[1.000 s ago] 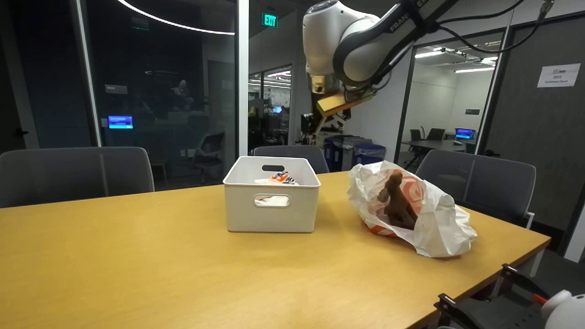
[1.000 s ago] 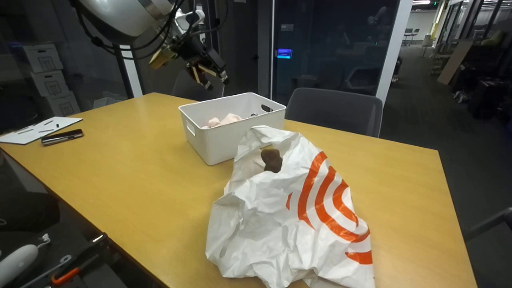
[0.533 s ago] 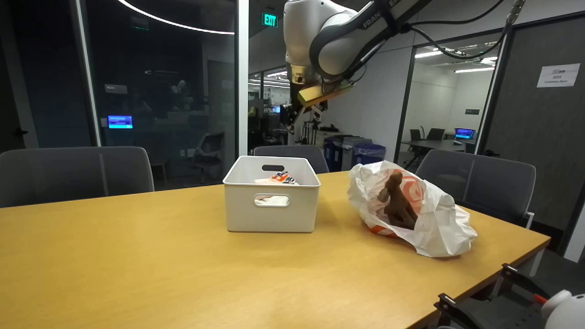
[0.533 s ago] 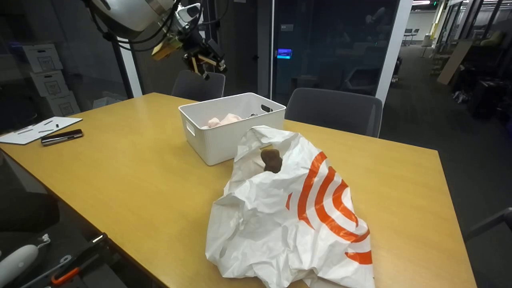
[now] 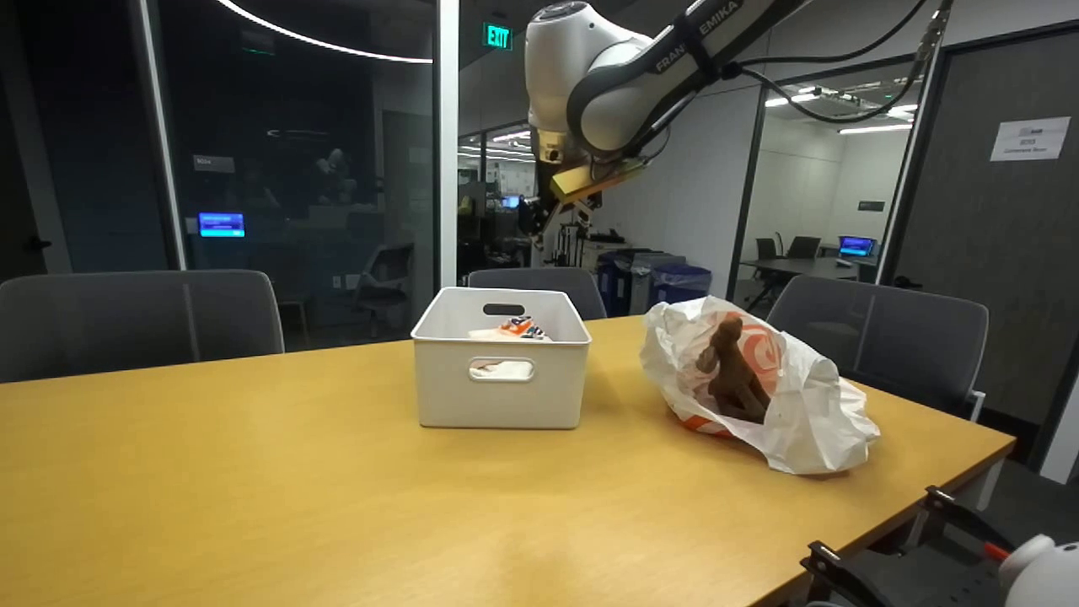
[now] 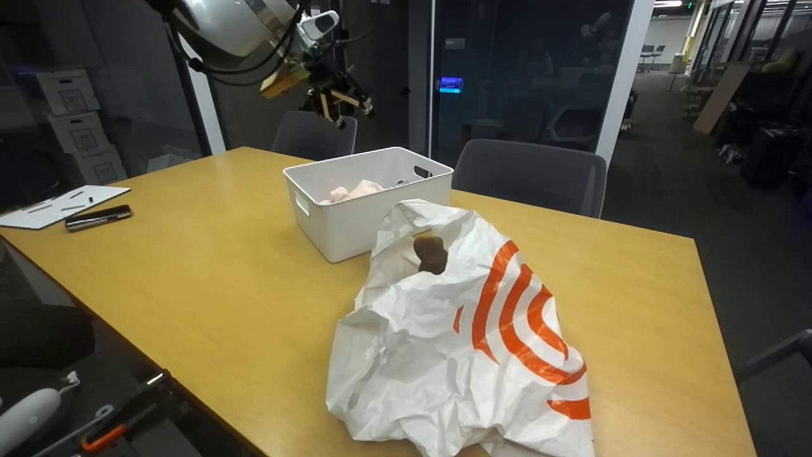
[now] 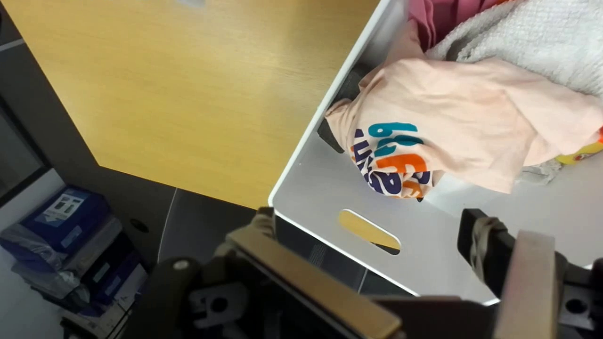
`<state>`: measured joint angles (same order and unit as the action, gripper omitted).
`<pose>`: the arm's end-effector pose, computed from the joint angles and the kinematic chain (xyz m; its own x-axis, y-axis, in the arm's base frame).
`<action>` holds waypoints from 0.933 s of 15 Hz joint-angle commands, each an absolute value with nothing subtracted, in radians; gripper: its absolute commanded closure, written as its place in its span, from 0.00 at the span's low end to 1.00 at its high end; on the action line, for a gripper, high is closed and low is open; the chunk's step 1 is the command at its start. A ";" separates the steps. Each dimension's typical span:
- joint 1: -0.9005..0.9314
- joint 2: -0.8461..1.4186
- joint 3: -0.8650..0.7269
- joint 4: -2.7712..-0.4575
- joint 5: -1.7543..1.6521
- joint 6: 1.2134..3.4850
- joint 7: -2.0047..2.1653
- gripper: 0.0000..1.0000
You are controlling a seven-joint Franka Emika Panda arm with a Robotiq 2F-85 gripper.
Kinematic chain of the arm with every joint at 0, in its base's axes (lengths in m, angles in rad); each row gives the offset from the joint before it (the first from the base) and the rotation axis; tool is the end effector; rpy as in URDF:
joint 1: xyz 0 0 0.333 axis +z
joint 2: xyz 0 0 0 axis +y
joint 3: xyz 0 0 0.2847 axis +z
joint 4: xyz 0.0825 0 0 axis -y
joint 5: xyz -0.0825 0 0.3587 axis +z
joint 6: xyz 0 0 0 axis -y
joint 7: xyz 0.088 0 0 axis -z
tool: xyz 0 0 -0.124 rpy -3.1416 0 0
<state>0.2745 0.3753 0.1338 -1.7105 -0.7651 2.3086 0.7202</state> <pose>0.6098 0.2307 0.3700 0.8748 0.2093 0.4370 0.0361 -0.9276 0.3719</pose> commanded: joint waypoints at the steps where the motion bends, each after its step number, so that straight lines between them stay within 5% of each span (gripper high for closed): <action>1: 0.259 0.494 0.105 -1.548 -0.693 2.321 0.576 0.00; 14: 0.240 0.813 0.085 -1.211 -0.312 2.283 0.051 0.00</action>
